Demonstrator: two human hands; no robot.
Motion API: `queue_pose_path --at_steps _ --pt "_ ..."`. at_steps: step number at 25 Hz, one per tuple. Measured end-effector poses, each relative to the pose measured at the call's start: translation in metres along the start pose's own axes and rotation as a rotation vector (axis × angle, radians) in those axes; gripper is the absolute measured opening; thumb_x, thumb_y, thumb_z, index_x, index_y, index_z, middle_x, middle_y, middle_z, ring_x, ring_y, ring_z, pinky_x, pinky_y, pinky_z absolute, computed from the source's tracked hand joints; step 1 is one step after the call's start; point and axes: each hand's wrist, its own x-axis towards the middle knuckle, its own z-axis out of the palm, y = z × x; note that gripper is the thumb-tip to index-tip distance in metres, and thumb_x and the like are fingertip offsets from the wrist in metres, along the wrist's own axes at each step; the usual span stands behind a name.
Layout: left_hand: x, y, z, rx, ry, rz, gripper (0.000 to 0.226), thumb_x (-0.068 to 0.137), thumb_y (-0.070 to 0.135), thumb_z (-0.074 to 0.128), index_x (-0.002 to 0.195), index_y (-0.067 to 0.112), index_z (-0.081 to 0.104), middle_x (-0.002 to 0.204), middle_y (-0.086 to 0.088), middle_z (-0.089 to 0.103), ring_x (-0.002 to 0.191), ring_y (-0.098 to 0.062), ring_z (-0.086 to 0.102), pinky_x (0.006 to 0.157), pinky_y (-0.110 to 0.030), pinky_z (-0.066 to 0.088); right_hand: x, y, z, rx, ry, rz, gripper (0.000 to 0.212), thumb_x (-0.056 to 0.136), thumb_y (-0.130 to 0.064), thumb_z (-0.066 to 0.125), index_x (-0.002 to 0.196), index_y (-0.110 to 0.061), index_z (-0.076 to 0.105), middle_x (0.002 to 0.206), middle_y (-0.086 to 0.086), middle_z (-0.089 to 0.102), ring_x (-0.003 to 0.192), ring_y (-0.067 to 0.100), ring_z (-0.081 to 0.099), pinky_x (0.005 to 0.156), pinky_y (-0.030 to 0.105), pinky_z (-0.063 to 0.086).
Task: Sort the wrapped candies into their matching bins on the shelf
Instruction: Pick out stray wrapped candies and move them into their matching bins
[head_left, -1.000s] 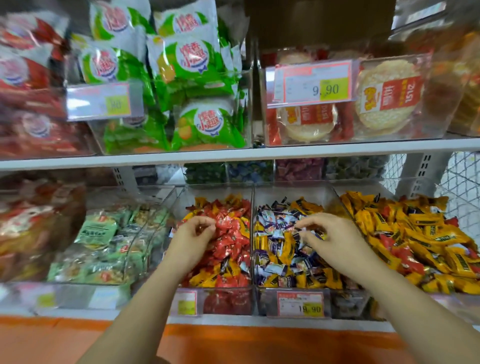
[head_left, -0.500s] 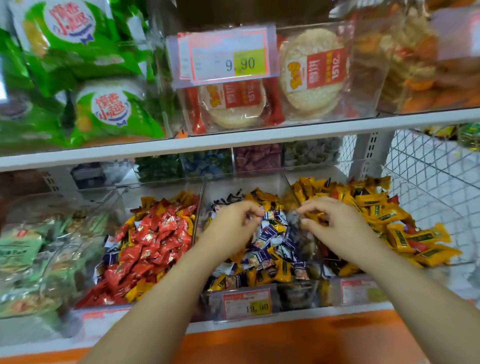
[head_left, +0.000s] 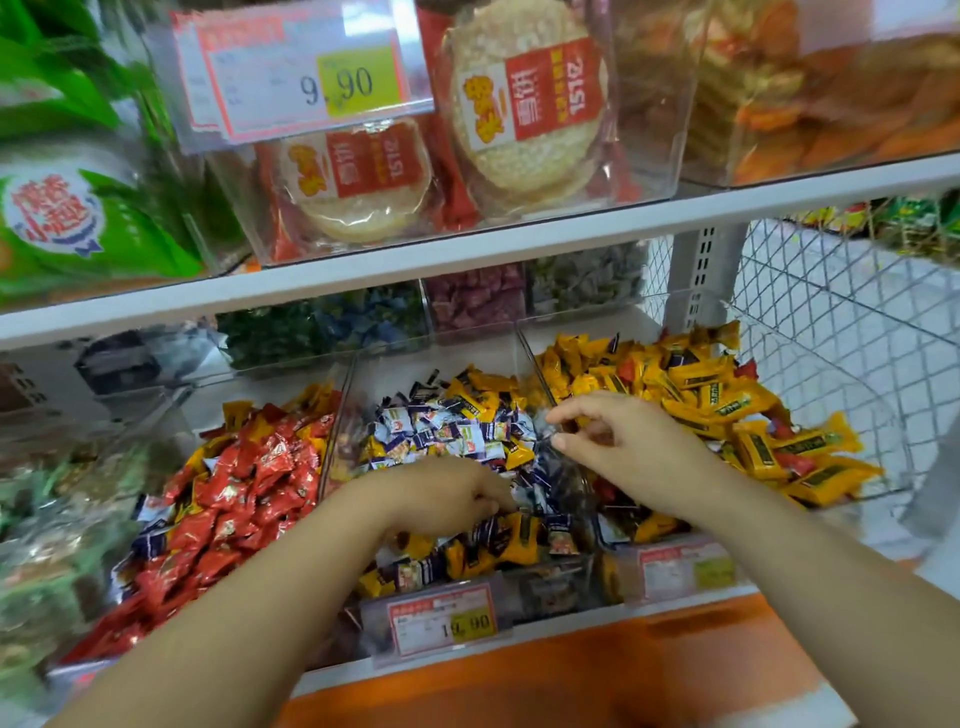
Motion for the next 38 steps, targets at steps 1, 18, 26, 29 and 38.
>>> queue_pose_path --at_steps 1,18,26,29,38 --pt "-0.008 0.001 -0.003 -0.047 -0.046 0.0 0.035 0.1 0.021 0.038 0.131 0.028 0.052 0.143 0.011 0.044 0.13 -0.01 0.041 0.108 -0.034 0.035 -0.001 -0.001 0.0 0.003 -0.005 0.001 0.028 0.09 -0.033 0.056 0.118 -0.028 0.061 0.116 -0.011 0.056 0.097 0.003 0.056 0.074 0.009 0.041" --pt "0.014 -0.016 -0.018 0.063 -0.097 -0.141 0.038 0.101 0.02 0.034 0.136 0.024 0.047 0.147 0.005 0.039 0.134 -0.015 0.036 0.112 -0.034 0.03 -0.001 0.003 -0.001 0.066 -0.026 0.013 0.028 0.089 -0.034 0.058 0.116 -0.03 0.061 0.117 -0.013 0.057 0.09 0.002 0.059 0.071 0.012 0.044" --pt "0.016 -0.017 -0.036 -0.145 0.193 -0.097 0.032 0.096 0.011 0.047 0.124 0.019 0.059 0.126 0.004 0.06 0.11 -0.007 0.056 0.097 -0.024 0.042 -0.001 0.002 -0.001 0.054 -0.023 0.015 0.029 0.089 -0.033 0.058 0.118 -0.031 0.06 0.119 -0.015 0.057 0.09 0.0 0.058 0.072 0.01 0.042" --pt "0.042 -0.026 -0.024 0.006 0.271 -0.147 0.029 0.094 0.018 0.052 0.12 0.023 0.062 0.12 0.008 0.063 0.111 -0.012 0.057 0.099 -0.033 0.043 -0.001 0.002 -0.001 0.057 -0.028 0.017 0.029 0.089 -0.034 0.058 0.118 -0.031 0.06 0.12 -0.016 0.056 0.092 0.001 0.058 0.075 0.011 0.043" --pt "0.064 -0.027 -0.014 -0.095 0.256 -0.193 0.031 0.082 0.036 0.068 0.111 0.03 0.057 0.09 0.022 0.064 0.096 -0.003 0.057 0.091 -0.034 0.037 -0.001 0.001 -0.003 0.067 -0.022 0.008 0.029 0.089 -0.035 0.058 0.117 -0.032 0.06 0.118 -0.017 0.056 0.091 -0.001 0.058 0.07 0.008 0.042"
